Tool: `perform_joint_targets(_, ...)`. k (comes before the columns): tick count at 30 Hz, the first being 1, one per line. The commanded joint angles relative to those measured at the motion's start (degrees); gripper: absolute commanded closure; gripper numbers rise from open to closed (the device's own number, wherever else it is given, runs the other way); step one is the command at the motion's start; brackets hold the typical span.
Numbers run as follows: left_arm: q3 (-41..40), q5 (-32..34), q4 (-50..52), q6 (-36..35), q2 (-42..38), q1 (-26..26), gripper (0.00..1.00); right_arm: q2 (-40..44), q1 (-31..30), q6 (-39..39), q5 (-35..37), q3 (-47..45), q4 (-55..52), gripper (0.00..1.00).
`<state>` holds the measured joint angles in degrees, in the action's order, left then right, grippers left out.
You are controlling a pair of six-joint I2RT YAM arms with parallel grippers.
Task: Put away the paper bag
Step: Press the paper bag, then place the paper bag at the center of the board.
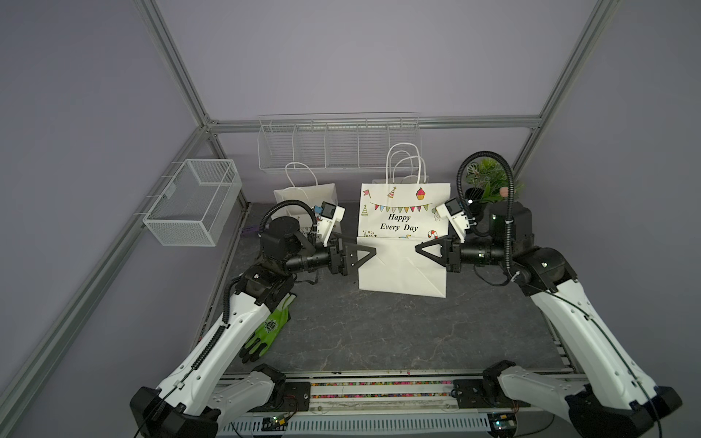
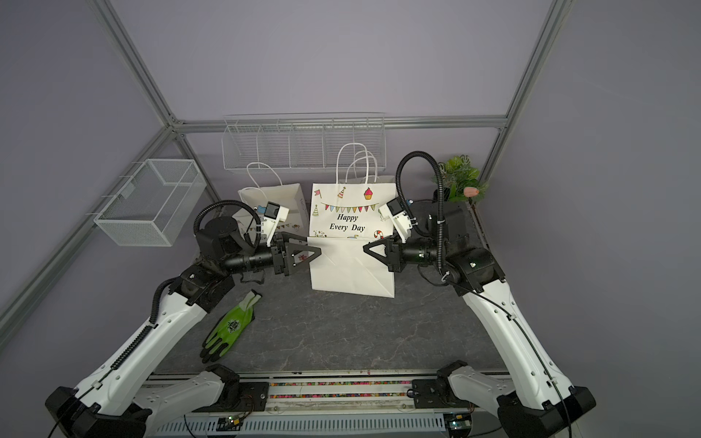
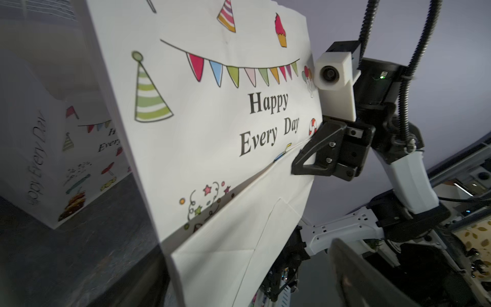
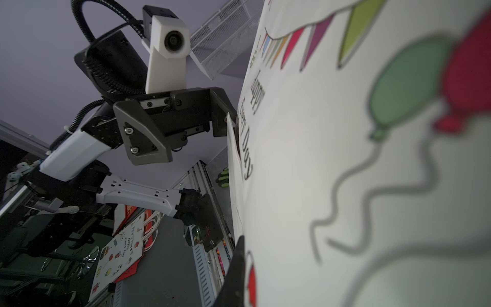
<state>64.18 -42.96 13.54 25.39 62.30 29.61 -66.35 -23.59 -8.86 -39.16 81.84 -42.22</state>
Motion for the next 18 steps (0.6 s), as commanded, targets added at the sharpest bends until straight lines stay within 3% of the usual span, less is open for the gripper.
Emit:
perform_joint_targets(1,2.7,11.4,6.9,-3.8,-0.3,-0.2,0.04,-2.5,1.0,7.2,11.2,3.5,-17.7,0.93)
perform_joint_targets(5,2.8,16.1,8.6,-4.2,-1.9,-0.7,0.04,-5.3,1.5,7.7,16.4,3.3,-26.0,0.93)
perform_joint_targets(18,0.5,14.8,5.8,-2.1,-8.2,-2.1,0.04,-1.6,5.0,0.0,24.0,-8.9,-34.0,0.93)
